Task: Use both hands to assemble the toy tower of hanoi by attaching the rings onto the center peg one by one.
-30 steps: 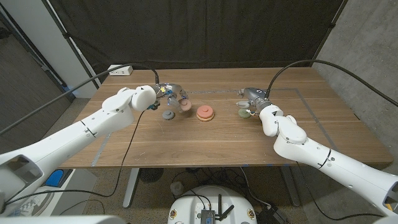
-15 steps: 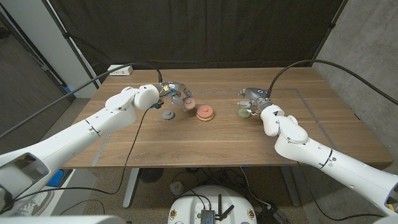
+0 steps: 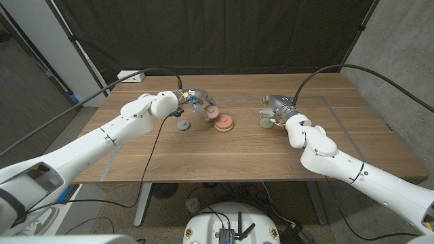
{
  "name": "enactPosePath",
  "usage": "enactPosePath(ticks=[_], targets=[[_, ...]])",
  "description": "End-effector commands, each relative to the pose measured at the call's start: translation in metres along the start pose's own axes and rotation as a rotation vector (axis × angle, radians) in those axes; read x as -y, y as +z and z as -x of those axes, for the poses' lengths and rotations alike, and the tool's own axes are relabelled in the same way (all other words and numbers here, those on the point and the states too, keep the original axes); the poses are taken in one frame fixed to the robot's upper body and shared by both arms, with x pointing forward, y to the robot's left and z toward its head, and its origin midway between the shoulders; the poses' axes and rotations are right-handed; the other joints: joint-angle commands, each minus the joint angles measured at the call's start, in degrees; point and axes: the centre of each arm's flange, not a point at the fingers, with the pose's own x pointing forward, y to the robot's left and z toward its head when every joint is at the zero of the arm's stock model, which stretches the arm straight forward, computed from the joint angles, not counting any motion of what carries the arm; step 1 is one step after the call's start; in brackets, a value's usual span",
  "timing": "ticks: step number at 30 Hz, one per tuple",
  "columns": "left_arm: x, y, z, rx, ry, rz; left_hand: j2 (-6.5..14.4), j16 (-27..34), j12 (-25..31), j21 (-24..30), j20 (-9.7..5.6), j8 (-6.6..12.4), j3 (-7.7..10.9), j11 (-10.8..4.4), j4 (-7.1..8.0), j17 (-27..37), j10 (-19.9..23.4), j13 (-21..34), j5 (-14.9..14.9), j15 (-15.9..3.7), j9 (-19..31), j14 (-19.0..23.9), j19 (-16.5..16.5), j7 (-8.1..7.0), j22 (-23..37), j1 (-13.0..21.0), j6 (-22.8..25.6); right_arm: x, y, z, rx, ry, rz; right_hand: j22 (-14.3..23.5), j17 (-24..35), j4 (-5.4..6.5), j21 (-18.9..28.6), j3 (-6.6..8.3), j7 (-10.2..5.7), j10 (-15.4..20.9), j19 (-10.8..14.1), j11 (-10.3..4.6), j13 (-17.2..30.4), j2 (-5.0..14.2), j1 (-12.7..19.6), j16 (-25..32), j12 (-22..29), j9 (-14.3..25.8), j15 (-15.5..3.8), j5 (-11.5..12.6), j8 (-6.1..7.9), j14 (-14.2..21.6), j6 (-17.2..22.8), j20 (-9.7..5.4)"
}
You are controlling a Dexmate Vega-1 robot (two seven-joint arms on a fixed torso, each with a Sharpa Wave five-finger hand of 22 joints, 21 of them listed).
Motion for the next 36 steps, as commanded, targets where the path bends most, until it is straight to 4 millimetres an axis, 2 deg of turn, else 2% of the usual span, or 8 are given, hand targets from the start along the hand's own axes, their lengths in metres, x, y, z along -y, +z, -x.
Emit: enactPosePath(ticks=[1, 15, 36], targets=[[0.004, 0.011, -0.014, 0.046, -0.018, 0.0, 0.6, -0.3, 0.2, 0.4, -7.4, 0.18, 0.95, -3.63, 0.38, 0.2, 4.1, 1.3, 0.3, -2.1, 0.3, 0.6, 0.4, -0.12, 0.1, 0.1, 0.6, 0.002, -0.002, 0.001, -0.012, -0.002, 0.0, 0.1, 0.2, 0.08, 0.2, 0.45, 0.04, 0.3, 0.5, 0.15, 0.2, 0.32, -0.1, 0.2, -0.1, 0.2, -3.1, 0.4, -0.22, 0.4, 0.4, -4.87], [0.005, 0.023, -0.027, 0.08, -0.055, -0.027, 0.6, -0.8, -0.4, 0.3, -7.4, -0.22, 0.97, -3.46, 0.35, 0.2, 3.8, 1.6, 0.3, -2.09, 0.3, 0.4, 0.2, -0.07, 0.1, 0.1, 0.5, 0.0, -0.006, 0.002, -0.018, -0.004, -0.01, 0.1, 0.2, 0.08, 0.2, 0.54, 0.1, 0.6, 0.5, 0.2, 0.3, 0.37, -0.2, 0.2, 0.0, 0.2, -3.1, 0.5, -0.27, 0.4, 0.5, -4.86], [0.015, 0.028, -0.035, 0.086, -0.07, -0.024, 0.5, -1.4, -0.8, 0.4, -7.36, -0.77, 0.8, -3.36, 0.43, 0.3, 3.4, 2.2, 0.1, -2.1, 0.4, 0.6, 0.2, -0.05, 0.2, 0.1, 0.0, 0.0, -0.007, 0.003, -0.017, -0.008, -0.017, 0.1, 0.1, 0.05, 0.2, 0.65, 0.07, 0.7, 0.5, 0.14, 0.4, 0.37, -0.4, 0.2, 0.0, 0.3, -3.1, 0.6, -0.28, 0.3, 0.6, -4.86]])
